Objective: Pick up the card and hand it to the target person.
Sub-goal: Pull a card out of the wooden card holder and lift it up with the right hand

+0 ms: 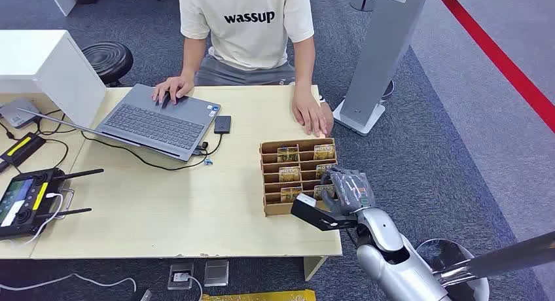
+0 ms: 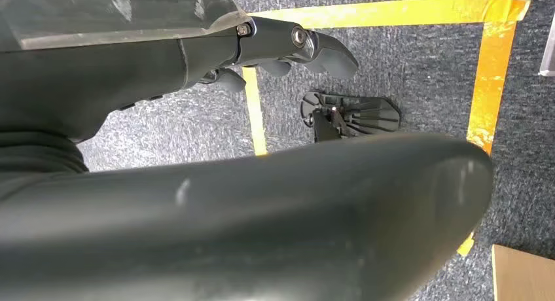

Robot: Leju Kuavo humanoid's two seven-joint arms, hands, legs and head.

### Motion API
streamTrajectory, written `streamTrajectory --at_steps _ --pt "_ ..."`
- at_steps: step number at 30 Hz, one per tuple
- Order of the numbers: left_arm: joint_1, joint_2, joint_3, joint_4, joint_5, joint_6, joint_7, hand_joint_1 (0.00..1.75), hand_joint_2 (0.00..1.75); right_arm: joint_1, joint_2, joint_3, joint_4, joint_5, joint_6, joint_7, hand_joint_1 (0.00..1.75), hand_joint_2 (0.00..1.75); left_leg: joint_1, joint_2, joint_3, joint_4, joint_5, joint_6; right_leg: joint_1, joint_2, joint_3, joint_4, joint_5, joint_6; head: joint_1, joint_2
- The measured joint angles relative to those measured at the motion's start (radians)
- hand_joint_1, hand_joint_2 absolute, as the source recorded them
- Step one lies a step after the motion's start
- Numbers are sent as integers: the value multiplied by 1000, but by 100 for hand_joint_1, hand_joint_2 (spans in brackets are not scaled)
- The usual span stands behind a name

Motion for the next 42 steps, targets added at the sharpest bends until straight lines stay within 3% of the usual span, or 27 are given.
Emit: streamTrajectory --at_steps 1,2,3,24,37,42 --pt "0 0 0 0 0 0 0 0 116 0 0 0 -1 0 2 1 105 175 0 0 0 0 0 0 0 0 0 0 0 0 0 0" --pt "0 0 0 0 0 0 0 0 131 1 -1 0 -2 0 4 1 105 175 0 0 0 0 0 0 0 0 0 0 0 0 0 0" --pt "0 1 0 0 0 0 0 0 175 1 -2 0 -5 0 8 2 105 175 0 0 0 0 0 0 0 0 0 0 0 0 0 0" --pt "0 2 0 0 0 0 2 0 175 15 -5 1 -27 24 42 2 108 175 0 0 0 0 0 0 0 0 0 0 0 0 0 0" --pt "0 2 0 0 4 3 2 0 175 19 1 15 -29 53 62 2 93 175 0 1 1 0 0 0 0 1 1 0 0 0 1 0" --pt "0 2 0 0 7 9 3 0 175 20 2 25 -28 54 64 1 96 175 0 3 3 0 0 0 0 3 2 0 0 -1 0 0"
